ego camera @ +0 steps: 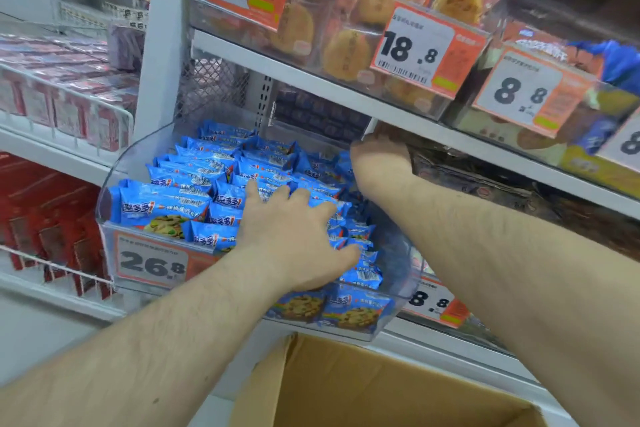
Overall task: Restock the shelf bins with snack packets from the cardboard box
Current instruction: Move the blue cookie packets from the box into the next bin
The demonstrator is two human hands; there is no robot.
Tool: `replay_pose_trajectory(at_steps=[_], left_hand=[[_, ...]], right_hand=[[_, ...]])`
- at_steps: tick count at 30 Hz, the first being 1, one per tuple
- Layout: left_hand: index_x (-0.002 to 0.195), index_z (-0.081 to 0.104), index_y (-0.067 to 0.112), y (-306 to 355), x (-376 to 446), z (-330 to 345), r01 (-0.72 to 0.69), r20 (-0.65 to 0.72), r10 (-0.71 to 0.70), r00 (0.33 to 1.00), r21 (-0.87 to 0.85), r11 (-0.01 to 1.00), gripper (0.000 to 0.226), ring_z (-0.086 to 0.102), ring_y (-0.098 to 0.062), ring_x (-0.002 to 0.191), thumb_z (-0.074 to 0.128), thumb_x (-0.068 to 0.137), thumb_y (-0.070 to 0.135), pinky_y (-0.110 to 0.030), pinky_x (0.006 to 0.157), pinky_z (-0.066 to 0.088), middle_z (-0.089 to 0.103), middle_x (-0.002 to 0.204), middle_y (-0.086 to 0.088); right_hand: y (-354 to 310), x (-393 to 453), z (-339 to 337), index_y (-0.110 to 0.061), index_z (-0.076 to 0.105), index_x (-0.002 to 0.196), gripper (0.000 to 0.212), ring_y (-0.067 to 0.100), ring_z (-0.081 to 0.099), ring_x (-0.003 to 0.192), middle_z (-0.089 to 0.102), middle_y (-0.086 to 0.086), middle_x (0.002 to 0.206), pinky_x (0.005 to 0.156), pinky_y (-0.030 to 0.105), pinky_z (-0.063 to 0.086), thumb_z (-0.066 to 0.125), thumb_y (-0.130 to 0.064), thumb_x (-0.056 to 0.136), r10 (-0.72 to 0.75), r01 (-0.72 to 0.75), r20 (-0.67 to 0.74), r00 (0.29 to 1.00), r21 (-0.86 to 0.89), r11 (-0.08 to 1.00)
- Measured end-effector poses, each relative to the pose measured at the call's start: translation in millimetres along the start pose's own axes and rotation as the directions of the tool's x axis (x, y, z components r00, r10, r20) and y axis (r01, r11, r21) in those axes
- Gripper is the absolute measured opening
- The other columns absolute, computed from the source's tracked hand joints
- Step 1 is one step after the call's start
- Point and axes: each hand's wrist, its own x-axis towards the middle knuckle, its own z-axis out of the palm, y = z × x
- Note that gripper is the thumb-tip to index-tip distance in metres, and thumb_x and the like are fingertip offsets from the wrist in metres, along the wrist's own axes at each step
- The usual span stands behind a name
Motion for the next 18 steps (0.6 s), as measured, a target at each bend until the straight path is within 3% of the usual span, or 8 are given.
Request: replay_pose_trajectory(at_steps=[2,7,9,11,12,15,18], left_hand=[[0.143,0.031,0.045,-1.3,-0.4,1.3,-0.002,0.021,0.002,1.000,0.002,1.000,0.071,0.020,-0.025,0.144,0.030,0.079,0.075,-0.063,0.114,0.005,0.032,0.152,0.001],[0.144,0.027,0.042,-0.5,-1.0,4.6,0.010,0.017,-0.011,1.000,0.013,1.000,0.069,0.015,-0.026,0.146,0.032,0.082,0.070,-0.063,0.114,0.003,0.027,0.155,0.001],[0.144,0.028,0.042,-0.1,-0.5,5.1,0.014,0.017,-0.014,1.000,0.009,1.000,0.068,0.015,-0.026,0.147,0.032,0.082,0.069,-0.063,0.114,0.003,0.028,0.155,0.000],[0.143,0.029,0.042,0.3,0.0,5.5,0.014,0.013,-0.014,1.000,0.007,1.000,0.068,0.017,-0.026,0.146,0.033,0.081,0.069,-0.064,0.114,0.005,0.030,0.154,0.000],[0.143,0.029,0.042,0.5,0.1,5.7,0.015,0.013,-0.015,1.000,0.004,1.000,0.067,0.017,-0.026,0.146,0.033,0.081,0.069,-0.064,0.114,0.005,0.031,0.153,0.001],[0.142,0.030,0.043,0.7,0.4,5.4,0.014,0.020,-0.014,1.000,-0.007,1.000,0.066,0.018,-0.025,0.145,0.033,0.080,0.067,-0.064,0.114,0.005,0.032,0.152,0.001],[0.142,0.030,0.045,-0.5,0.3,4.8,0.016,0.027,-0.015,1.000,-0.017,1.000,0.066,0.018,-0.024,0.146,0.033,0.080,0.067,-0.063,0.114,0.005,0.032,0.153,0.002]], right_hand=[[-0.3,19.2,11.0,-0.010,0.054,0.129,0.048,0.032,0.052,0.118,0.055,0.012,0.128,0.083,0.039,0.044,0.063,-0.001,0.083,-0.003,-0.003,0.102,0.995,0.051,0.999],[10.1,42.5,25.9,-0.018,0.066,0.100,0.023,0.027,0.061,0.088,0.068,0.003,0.096,0.082,0.037,0.043,0.063,-0.014,0.077,-0.030,-0.022,0.224,0.974,0.227,0.974],[10.1,44.5,28.7,-0.015,0.067,0.105,0.035,0.029,0.060,0.097,0.066,0.004,0.103,0.089,0.040,0.047,0.076,-0.027,0.073,-0.033,-0.023,0.244,0.969,0.223,0.975],[8.0,43.1,33.7,-0.014,0.064,0.115,0.053,0.033,0.052,0.116,0.058,0.008,0.119,0.098,0.044,0.041,0.083,-0.037,0.071,-0.030,0.009,0.180,0.983,0.112,0.994],[7.1,42.1,36.1,-0.011,0.063,0.116,0.051,0.033,0.053,0.117,0.058,0.010,0.121,0.097,0.044,0.043,0.082,-0.032,0.074,-0.035,0.024,0.129,0.991,0.085,0.996],[5.4,36.9,37.9,-0.005,0.067,0.107,0.026,0.033,0.065,0.092,0.065,0.012,0.101,0.079,0.041,0.057,0.071,-0.004,0.082,-0.057,0.038,0.118,0.991,0.153,0.988],[3.0,32.7,35.7,-0.001,0.063,0.106,0.024,0.033,0.063,0.087,0.063,0.014,0.098,0.077,0.040,0.057,0.057,0.009,0.085,-0.091,0.061,0.163,0.982,0.180,0.982]])
